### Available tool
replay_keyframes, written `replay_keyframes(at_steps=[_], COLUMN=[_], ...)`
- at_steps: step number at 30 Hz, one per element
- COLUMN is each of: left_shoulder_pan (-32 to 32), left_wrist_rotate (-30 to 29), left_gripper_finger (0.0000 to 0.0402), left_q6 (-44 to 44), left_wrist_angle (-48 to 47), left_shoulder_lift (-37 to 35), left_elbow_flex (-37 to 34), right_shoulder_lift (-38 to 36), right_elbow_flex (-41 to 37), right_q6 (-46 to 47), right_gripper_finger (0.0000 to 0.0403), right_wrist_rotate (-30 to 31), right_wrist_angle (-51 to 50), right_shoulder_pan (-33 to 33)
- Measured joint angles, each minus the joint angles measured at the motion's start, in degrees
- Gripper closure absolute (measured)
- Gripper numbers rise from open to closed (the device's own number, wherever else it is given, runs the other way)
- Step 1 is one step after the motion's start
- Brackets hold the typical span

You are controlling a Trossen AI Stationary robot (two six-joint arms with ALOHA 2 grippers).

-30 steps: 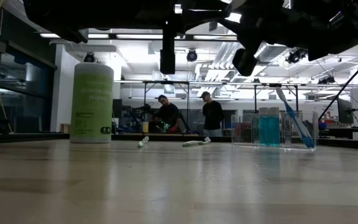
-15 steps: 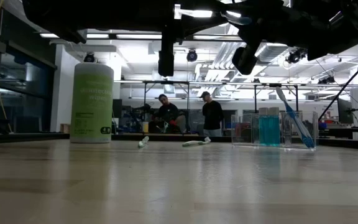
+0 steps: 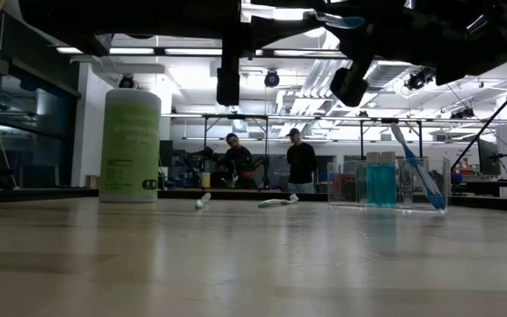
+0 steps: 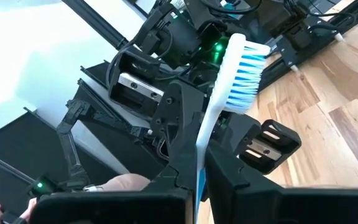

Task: Pick & Place toothbrushing station
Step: Put the blue toothbrush into the right of the transparent organizer

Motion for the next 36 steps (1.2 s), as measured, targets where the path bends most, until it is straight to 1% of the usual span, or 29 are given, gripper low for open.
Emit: replay_keyframes(at_steps=[7,13,15,17,19,21,23,25,28,30,33,36], left_shoulder_pan=[-1.4,-1.9,-2.2,-2.8,-3.8,-4.6,-5.4,-5.9,-6.4,-6.7,-7.1,-7.6], left_wrist_rotate=[-4.9,-10.1,-12.3,-13.6,-14.3,-15.4,-16.1,-16.8,-17.6,-18.6,-20.2,-21.6], left_gripper_finger=[0.0332,0.0332,0.0332,0.0332,0.0332,0.0332,0.0332,0.0332,0.0332,0.0332,0.0332,0.0332], left_q6=[1.3,0.3,0.0,-0.1,0.0,0.0,-0.6,-1.5,-2.7,-3.7,-4.6,-4.7], left_wrist_angle=[0.4,0.3,0.3,0.2,0.2,0.2,0.2,0.2,0.2,0.2,0.2,0.2], left_shoulder_lift=[0.0,0.0,0.0,0.0,0.0,0.0,0.0,0.0,0.0,0.0,0.0,0.0], left_elbow_flex=[0.0,0.0,0.0,0.0,0.0,0.0,0.0,0.0,0.0,0.0,0.0,0.0], right_shoulder_lift=[0.0,-0.5,-2.0,-4.8,-8.6,-13.2,-18.1,-23.0,-29.6,-33.5,-39.1,-43.4], right_elbow_flex=[0.0,0.0,0.0,0.0,0.0,-0.1,-0.1,-0.1,-0.1,0.0,0.0,0.0], right_q6=[0.5,0.5,-1.5,-4.6,-7.8,-11.8,-15.8,-18.5,-21.1,-22.6,-24.0,-25.0], right_gripper_finger=[0.0396,0.0397,0.0397,0.0397,0.0397,0.0397,0.0397,0.0397,0.0397,0.0397,0.0397,0.0397], right_wrist_rotate=[0.5,0.7,1.8,3.4,6.5,11.7,16.4,19.9,23.1,25.7,32.2,38.2], right_wrist_angle=[-1.2,-3.2,-5.8,-12.2,-19.8,-27.8,-33.0,-36.6,-40.2,-45.0,-55.1,-61.6], right_shoulder_pan=[1.5,2.7,2.6,2.0,0.8,-0.2,-1.1,-1.7,-1.9,-1.9,-1.8,-1.5])
